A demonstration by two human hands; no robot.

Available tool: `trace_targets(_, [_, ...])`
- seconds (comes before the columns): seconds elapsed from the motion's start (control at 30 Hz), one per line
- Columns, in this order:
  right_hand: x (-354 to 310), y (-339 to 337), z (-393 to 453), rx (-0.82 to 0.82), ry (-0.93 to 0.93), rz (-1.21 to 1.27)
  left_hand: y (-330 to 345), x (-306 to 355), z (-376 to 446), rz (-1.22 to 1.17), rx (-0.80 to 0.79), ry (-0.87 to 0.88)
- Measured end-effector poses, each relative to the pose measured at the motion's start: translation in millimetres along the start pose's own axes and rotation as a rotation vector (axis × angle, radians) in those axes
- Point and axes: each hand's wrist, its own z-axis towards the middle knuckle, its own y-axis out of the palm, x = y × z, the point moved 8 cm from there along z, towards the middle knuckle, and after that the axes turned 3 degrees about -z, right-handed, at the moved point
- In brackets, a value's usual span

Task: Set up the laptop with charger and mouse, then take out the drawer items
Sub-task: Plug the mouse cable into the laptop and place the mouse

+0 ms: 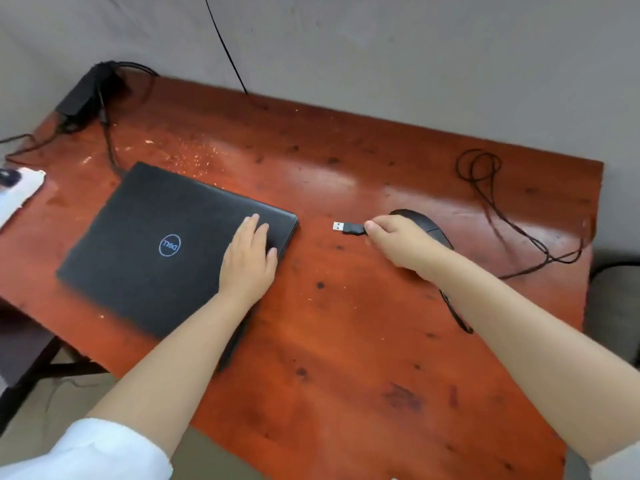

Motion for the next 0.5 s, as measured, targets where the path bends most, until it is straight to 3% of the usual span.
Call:
trace_targets(0.17, [-12, 57, 20, 0.046, 0.032, -0.134, 1, -42, 14, 0.068, -0.083, 0.032])
trace_targets(0.3, [-19, 57, 25, 0.13, -0.003, -0.239, -6, -31, 10, 0.033, 0.002, 0.057])
trace_targets(0.43, [-25, 54, 26, 0.226, -0.01, -0.184, -15, -24, 9, 0.012, 0.074, 0.069])
trace_targets(0.5, [-28, 76, 36, 0.271, 0.034, -0.215, -6, -41, 19, -0.003, 0.008, 0.109])
